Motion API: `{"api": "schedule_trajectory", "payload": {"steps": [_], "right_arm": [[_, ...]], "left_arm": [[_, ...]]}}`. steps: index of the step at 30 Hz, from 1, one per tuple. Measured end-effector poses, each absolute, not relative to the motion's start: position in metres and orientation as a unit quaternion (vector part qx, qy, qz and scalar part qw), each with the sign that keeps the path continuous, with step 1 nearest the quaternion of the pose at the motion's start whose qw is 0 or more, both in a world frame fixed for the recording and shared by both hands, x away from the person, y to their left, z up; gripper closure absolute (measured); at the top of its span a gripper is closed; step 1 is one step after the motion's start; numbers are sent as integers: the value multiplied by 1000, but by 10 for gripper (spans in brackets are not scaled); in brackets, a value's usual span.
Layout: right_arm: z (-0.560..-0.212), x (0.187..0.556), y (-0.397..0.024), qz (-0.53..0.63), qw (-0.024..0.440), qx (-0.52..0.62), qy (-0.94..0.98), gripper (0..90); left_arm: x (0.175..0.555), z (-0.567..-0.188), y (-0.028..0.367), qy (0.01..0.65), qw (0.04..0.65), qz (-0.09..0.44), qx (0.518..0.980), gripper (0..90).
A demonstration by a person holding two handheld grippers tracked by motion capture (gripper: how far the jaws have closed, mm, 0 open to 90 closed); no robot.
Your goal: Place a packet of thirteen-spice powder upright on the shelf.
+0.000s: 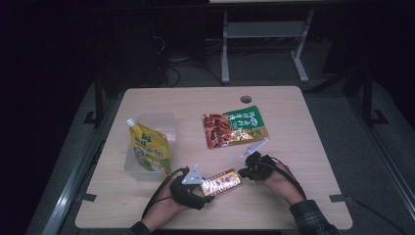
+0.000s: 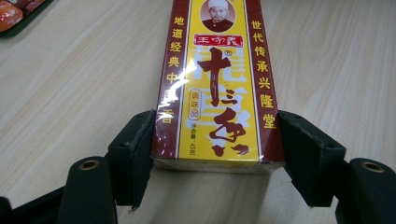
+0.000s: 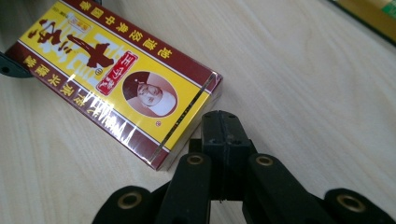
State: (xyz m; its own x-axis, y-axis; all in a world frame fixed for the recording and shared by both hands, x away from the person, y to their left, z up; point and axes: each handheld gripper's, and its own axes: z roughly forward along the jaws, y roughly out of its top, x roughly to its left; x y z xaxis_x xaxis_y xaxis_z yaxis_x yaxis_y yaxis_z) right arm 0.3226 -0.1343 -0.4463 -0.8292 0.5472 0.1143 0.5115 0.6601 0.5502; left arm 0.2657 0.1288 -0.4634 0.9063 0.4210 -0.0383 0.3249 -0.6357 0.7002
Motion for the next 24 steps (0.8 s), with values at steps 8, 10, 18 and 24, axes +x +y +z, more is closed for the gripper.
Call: {"api": "schedule_trajectory", "payload": {"steps": [8,10,18,24], "right_arm": [[-437,317,-135,316,31,284,905,900],[-436,316,-132,315,28,281,906,900],[-439,314,-124,312,23,268,911,900],[-441,314,-123,308,26,262,914,900]], "left_arm": [[265,-455,133,205,380,65,899,317],[264,-452,134,203,380,66,900,317],[261,-441,136,202,396,72,893,318],[262,-427,134,194,411,81,887,318]]}}
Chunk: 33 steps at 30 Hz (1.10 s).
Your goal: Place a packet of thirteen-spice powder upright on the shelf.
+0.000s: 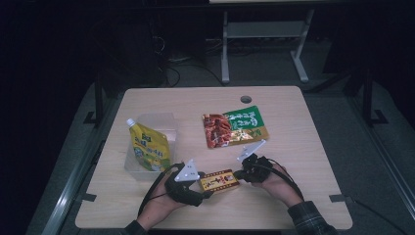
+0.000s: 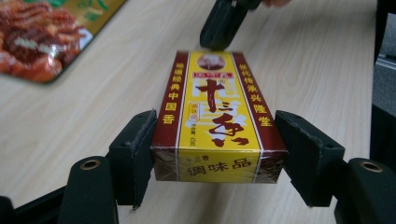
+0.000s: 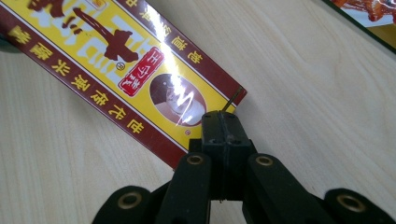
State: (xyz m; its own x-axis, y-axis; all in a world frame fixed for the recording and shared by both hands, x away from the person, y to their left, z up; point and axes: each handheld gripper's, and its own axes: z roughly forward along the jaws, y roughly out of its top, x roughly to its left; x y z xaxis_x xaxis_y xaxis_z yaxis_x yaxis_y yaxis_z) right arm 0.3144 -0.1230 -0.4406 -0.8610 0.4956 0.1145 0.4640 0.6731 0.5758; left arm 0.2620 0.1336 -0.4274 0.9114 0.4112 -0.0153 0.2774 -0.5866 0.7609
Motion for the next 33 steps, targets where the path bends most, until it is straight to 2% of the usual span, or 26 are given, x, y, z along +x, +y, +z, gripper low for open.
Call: {"api": "schedule_trajectory", "payload": {"steps": [12,25,33], "right_arm": [[-444,314,-119,304,24,256,917,900],[-449,319,-124,312,13,277,909,900],[-445,319,-142,313,32,303,899,900]], "left_arm": [[272,-402,120,183,441,83,875,319],[295,-389,87,192,460,84,863,319],[310,-389,63,205,461,91,859,318]]}}
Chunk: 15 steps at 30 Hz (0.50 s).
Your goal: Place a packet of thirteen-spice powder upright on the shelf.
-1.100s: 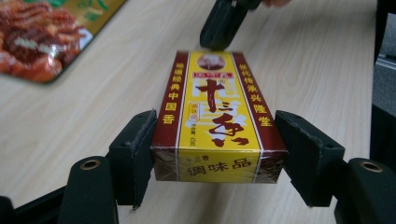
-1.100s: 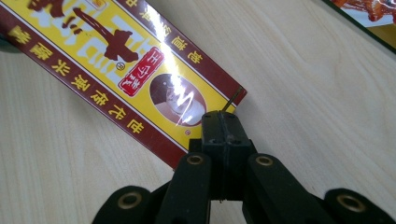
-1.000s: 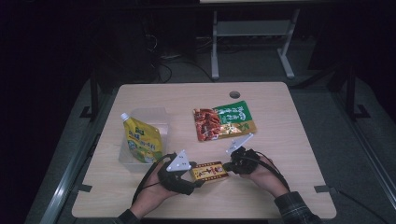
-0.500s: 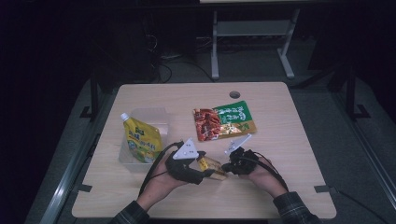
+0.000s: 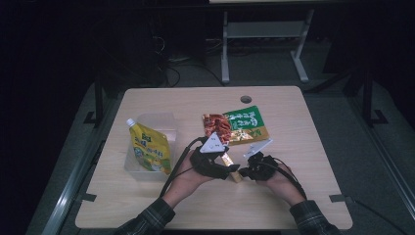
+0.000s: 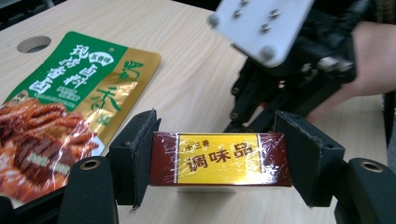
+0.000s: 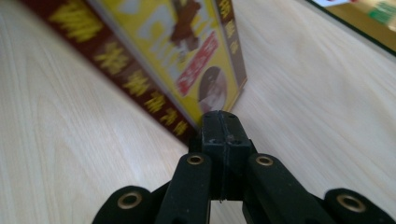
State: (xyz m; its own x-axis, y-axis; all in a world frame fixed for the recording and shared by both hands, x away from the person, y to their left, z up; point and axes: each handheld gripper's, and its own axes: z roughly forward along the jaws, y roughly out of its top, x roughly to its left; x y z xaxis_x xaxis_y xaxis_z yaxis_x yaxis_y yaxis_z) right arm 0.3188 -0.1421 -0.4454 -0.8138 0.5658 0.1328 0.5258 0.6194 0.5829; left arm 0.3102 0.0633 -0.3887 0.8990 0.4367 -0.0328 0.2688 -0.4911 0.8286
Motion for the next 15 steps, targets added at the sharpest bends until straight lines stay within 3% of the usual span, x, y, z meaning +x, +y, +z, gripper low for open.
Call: {"api": "schedule_trajectory", "payload": {"steps": [15], "right_arm": [[-450,314,-157,318,28,320,892,900]], "left_arm": [[318,-389,34,204,466,96,856,315]]}}
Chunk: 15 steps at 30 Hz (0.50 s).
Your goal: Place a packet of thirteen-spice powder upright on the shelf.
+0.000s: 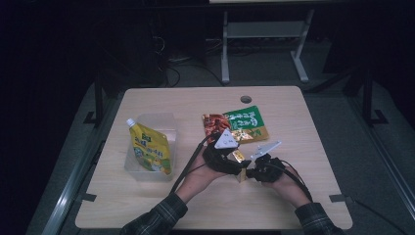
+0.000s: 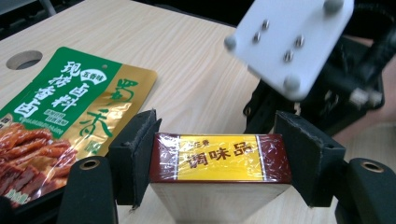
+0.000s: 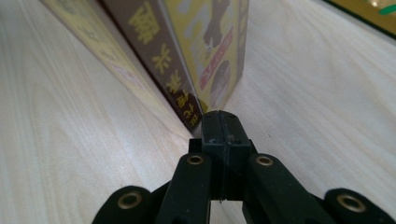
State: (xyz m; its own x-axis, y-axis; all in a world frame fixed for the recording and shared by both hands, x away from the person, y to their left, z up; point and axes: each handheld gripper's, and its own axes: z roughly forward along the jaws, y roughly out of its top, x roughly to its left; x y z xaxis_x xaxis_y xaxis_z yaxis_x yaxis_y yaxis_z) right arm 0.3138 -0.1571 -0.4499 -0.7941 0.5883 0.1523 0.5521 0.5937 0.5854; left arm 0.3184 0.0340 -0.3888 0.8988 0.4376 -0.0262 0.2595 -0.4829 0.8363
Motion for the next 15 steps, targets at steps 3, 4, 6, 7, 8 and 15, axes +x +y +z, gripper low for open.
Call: {"api": "schedule_trajectory", "payload": {"steps": [3,4,6,7,8,15], "right_arm": [[-450,314,-157,317,32,320,892,900],[-450,315,-158,321,36,319,891,900],[-448,314,-161,322,38,324,889,900],[-447,313,-162,322,39,328,887,900],[-446,313,-165,325,44,328,886,900],[-440,305,-177,337,54,347,874,840]], "left_arm": [[319,-389,34,204,468,96,855,313],[318,-389,34,203,468,95,855,311],[318,-388,34,201,473,92,853,298],[318,-387,35,200,478,88,851,284],[318,-386,35,200,482,86,849,270],[314,-376,43,196,486,87,847,220]]}}
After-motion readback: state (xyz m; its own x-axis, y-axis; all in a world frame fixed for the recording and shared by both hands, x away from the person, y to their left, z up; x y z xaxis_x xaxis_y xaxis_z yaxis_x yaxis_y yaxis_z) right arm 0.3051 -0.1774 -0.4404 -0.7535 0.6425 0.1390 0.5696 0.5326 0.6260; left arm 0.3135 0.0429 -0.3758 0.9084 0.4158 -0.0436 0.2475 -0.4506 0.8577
